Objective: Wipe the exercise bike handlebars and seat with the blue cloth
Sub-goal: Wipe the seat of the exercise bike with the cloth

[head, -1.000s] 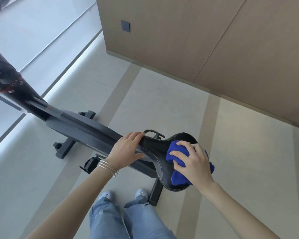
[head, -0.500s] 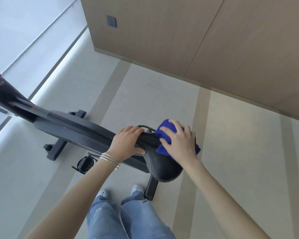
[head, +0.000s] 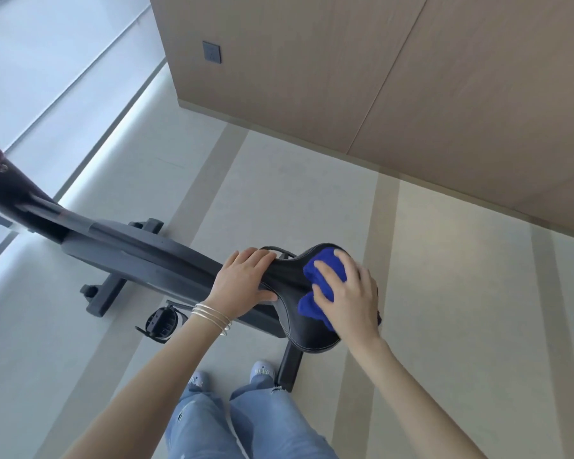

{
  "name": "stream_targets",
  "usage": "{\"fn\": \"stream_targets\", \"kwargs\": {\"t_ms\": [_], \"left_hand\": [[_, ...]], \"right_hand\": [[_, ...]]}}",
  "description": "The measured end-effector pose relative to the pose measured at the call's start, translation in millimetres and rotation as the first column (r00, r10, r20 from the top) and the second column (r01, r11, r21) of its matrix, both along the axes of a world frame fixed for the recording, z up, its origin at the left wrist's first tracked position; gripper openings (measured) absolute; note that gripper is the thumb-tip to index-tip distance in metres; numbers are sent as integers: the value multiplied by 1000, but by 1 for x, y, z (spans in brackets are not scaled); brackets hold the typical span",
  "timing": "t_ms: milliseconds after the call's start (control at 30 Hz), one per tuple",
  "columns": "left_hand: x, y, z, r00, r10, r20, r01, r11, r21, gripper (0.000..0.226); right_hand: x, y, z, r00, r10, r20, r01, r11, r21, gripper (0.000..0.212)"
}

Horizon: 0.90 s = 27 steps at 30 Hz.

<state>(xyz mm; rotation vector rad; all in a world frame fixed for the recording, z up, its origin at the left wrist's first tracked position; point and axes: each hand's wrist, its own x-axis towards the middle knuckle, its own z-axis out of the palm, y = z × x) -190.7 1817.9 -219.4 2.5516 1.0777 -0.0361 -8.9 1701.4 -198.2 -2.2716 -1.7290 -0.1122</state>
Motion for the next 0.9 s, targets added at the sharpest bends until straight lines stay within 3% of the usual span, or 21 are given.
{"fn": "stream_targets", "kwargs": {"t_ms": [167, 367, 433, 533, 667, 900], "left_hand": [[-1, -2, -1, 1000, -8, 1, 8, 1000, 18, 79], [-1, -2, 0, 1000, -5, 14, 5, 1000, 23, 78], [-1, -2, 0, 1000, -11, 14, 11, 1000, 17, 77], [-2, -3, -1, 999, -9, 38, 8, 1000, 23, 76], [-2, -3, -3, 998, -7, 64, 5, 999, 35, 76], [-2, -3, -3, 995, 6, 103, -8, 1000, 23, 67]], "right_hand": [[-1, -28, -1, 998, 66, 11, -67, 994, 81, 30], [-1, 30, 16, 1000, -15, -12, 14, 997, -81, 30], [-6, 19, 14, 1000, -20, 8, 20, 998, -57, 31], [-15, -27, 3, 996, 73, 46, -73, 997, 15, 33], [-31, -69, -2, 982, 173, 75, -173, 985, -5, 36], [-73, -7, 13, 973, 181, 146, -166, 980, -109, 33]]}}
